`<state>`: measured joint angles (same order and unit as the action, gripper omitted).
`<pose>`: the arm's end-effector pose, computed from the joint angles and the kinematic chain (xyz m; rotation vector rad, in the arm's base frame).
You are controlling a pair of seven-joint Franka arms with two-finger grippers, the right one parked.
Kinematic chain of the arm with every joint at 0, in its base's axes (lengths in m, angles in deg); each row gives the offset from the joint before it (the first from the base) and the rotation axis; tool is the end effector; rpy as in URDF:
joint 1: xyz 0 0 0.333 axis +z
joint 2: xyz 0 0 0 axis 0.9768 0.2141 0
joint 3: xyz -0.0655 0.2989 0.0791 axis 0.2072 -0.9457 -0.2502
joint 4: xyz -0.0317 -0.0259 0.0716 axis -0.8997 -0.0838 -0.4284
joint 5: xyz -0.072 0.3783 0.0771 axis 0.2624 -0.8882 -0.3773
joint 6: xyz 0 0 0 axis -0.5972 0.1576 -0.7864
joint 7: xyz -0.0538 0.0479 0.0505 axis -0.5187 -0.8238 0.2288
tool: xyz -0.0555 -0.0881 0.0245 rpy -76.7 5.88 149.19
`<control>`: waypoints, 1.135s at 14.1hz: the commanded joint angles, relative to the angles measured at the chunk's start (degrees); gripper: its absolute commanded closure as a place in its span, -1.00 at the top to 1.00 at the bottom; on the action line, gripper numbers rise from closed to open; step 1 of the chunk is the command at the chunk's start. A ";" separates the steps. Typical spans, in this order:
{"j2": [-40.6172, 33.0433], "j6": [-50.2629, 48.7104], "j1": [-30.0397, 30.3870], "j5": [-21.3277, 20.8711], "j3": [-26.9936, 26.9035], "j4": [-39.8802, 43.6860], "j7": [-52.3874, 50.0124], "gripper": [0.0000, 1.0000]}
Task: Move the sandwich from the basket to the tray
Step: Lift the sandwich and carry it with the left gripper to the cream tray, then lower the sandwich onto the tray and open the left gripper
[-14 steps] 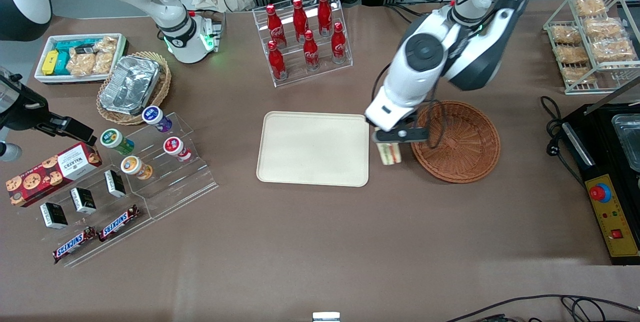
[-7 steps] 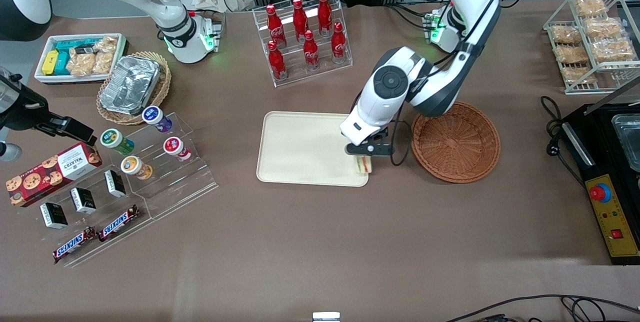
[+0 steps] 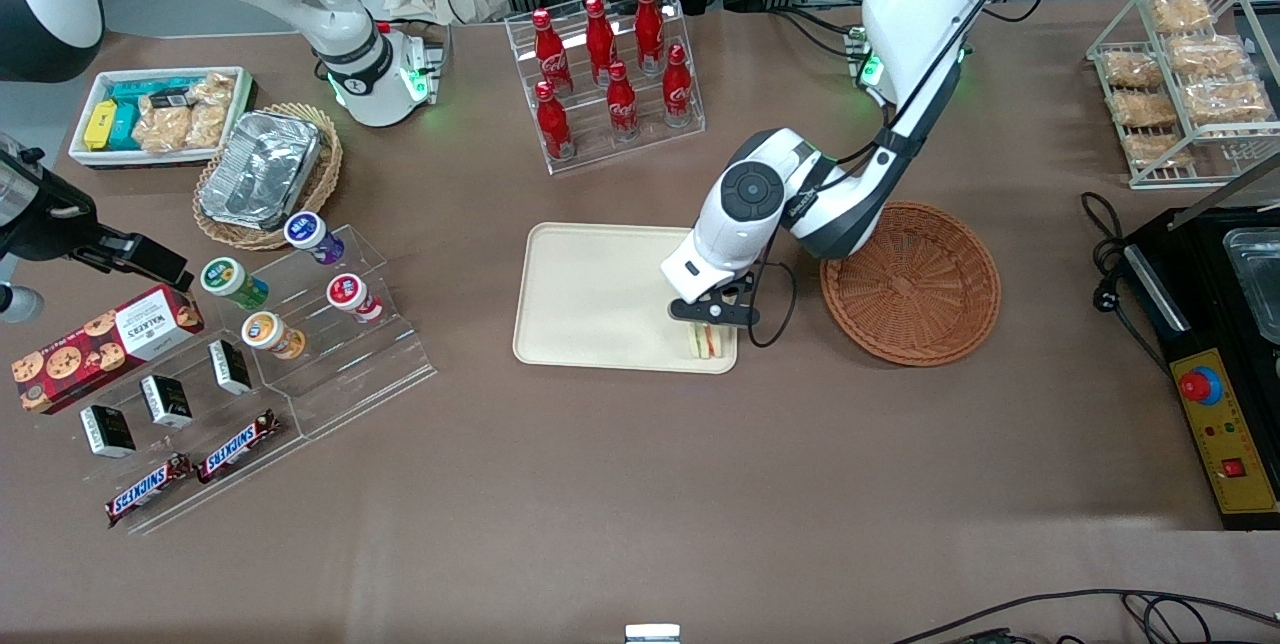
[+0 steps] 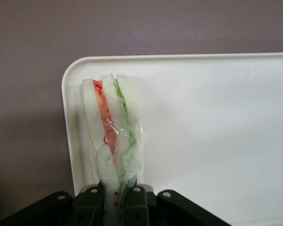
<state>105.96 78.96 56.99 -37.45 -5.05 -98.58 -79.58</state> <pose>0.4895 -0.4175 0.2504 3.0247 -0.1724 -0.0363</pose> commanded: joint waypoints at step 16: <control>-27.01 -28.82 0.35 -0.59 -19.96 -0.13 0.34 1.00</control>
<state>82.72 53.50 57.69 -38.30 -21.12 -97.52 -79.71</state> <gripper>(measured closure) 0.000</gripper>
